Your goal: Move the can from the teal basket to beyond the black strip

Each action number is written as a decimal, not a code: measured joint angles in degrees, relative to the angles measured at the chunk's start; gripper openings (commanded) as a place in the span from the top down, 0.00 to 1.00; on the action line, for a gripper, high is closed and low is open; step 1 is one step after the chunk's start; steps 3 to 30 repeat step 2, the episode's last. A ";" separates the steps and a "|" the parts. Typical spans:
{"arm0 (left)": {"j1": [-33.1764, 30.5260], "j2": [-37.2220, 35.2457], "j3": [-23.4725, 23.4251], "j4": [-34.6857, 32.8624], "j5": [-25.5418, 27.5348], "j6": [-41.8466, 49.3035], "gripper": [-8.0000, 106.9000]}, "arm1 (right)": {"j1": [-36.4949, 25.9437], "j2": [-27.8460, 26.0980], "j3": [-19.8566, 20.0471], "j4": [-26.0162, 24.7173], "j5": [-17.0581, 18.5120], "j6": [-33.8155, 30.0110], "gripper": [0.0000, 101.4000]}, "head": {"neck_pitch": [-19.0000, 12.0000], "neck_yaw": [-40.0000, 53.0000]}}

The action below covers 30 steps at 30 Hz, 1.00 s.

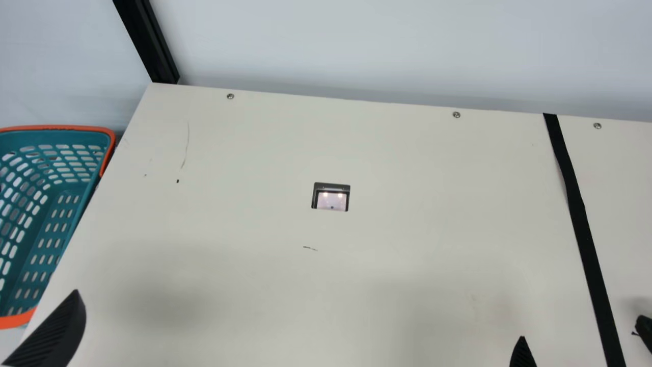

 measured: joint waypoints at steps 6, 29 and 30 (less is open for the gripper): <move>0.00 0.00 0.00 0.00 0.00 0.00 0.15 | 0.00 0.00 0.00 0.00 0.00 0.00 0.00 | 0.00 0.00; 0.00 0.00 0.00 0.00 0.00 0.00 0.15 | 0.00 0.00 0.00 0.00 0.00 0.00 0.00 | 0.00 0.00; 0.00 0.00 0.00 0.00 0.00 0.00 0.15 | 0.00 0.00 0.00 0.00 0.00 0.00 0.00 | 0.00 0.00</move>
